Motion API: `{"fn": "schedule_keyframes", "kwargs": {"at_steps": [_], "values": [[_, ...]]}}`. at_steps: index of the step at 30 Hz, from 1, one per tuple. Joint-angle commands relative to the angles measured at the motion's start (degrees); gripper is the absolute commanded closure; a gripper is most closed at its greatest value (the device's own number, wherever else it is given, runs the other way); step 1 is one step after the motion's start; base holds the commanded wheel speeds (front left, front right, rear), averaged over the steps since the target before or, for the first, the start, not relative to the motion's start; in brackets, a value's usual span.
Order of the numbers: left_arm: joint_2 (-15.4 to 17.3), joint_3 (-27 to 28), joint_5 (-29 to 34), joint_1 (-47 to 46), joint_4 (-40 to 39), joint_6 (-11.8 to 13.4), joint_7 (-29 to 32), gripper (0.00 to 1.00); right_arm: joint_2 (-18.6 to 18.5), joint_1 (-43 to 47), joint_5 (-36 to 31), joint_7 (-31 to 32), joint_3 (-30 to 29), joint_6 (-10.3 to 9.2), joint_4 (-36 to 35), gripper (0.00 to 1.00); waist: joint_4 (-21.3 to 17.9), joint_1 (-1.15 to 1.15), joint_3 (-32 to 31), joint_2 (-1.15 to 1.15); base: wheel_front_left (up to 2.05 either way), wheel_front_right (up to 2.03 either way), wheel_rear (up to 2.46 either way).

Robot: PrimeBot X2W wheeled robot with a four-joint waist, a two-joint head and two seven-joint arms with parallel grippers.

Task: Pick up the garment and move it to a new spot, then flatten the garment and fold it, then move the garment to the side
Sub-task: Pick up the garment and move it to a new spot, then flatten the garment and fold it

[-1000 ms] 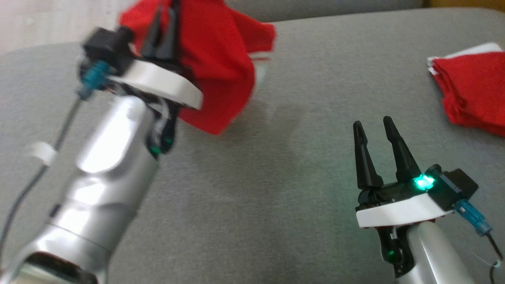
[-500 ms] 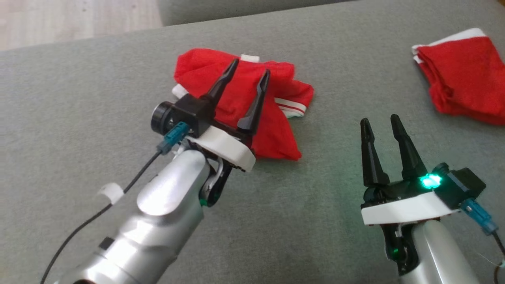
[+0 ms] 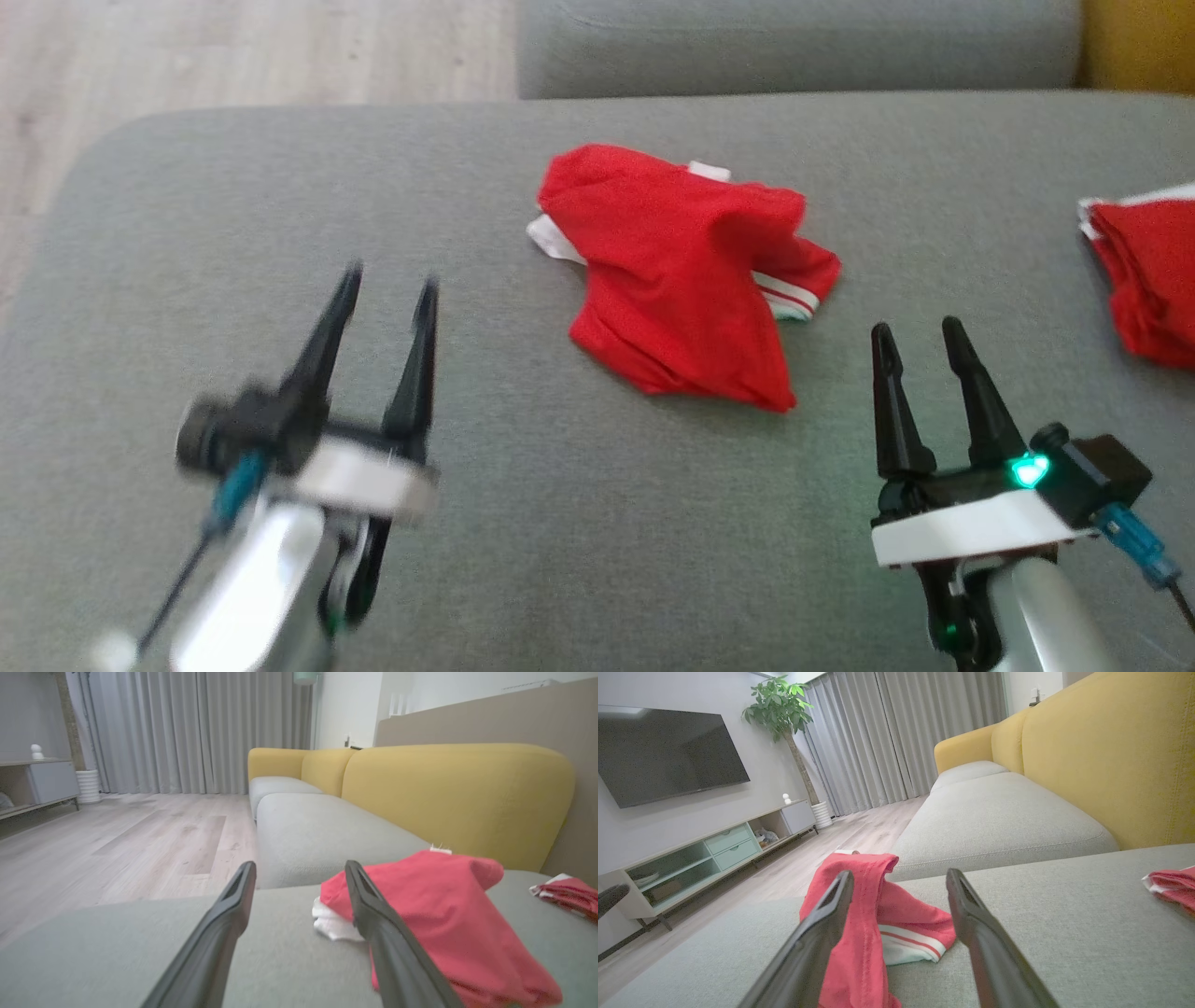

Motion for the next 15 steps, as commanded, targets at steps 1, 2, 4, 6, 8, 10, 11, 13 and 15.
{"fn": "schedule_keyframes", "kwargs": {"at_steps": [1,2,4,6,8,10,11,13,15], "values": [[2.0,3.4,1.2,0.8,-2.8,0.7,-0.3,0.0,-0.1,-0.5,-0.4,-0.4,1.1,-0.05,-1.3,0.0,1.6,0.0,-1.4,0.0,0.0,0.0,0.0],[2.1,4.1,1.7,3.0,-3.4,1.1,-0.3,0.0,-0.1,-0.3,-0.5,-0.4,1.0,-0.05,-1.2,0.0,1.9,0.0,-1.5,0.0,0.0,0.0,0.0],[1.9,5.5,2.4,6.9,-4.2,1.5,-0.3,0.0,-0.1,0.1,-0.6,-0.4,0.8,-0.05,-0.8,0.0,2.5,0.0,-1.8,0.0,0.0,0.0,0.0],[0.8,7.3,2.5,9.8,-5.1,1.6,-0.3,0.0,-0.1,0.5,-0.8,-0.4,0.6,-0.05,-0.4,0.0,3.1,0.0,-1.9,0.0,0.0,0.0,0.0],[-0.4,9.0,3.0,11.6,-6.1,1.4,-0.3,0.0,-0.1,0.8,-1.1,-0.4,0.5,-0.05,0.0,0.0,3.7,0.0,-1.9,0.0,0.0,0.0,0.0],[-1.3,10.0,3.9,12.3,-6.6,0.8,-0.3,0.0,-0.1,0.8,-1.5,-0.4,0.6,-0.05,0.2,0.0,4.3,0.0,-1.6,0.0,0.0,0.0,0.0],[-2.3,10.5,4.8,12.1,-6.8,0.0,-0.3,0.0,-0.1,0.1,-1.8,-0.4,0.6,-0.05,0.4,0.0,4.8,0.0,-1.2,0.0,0.0,0.0,0.0],[-2.7,10.6,5.3,11.8,-6.8,-0.4,-0.3,0.0,-0.1,-0.5,-1.6,-0.4,0.7,-0.05,0.3,0.0,5.0,0.0,-0.9,0.0,0.0,0.0,0.0],[-3.5,11.0,6.1,11.0,-6.6,-1.3,-0.3,0.0,-0.1,-2.3,-1.2,-0.4,0.5,-0.05,0.6,0.0,5.4,0.0,0.0,0.0,0.0,0.0,0.0]]}}
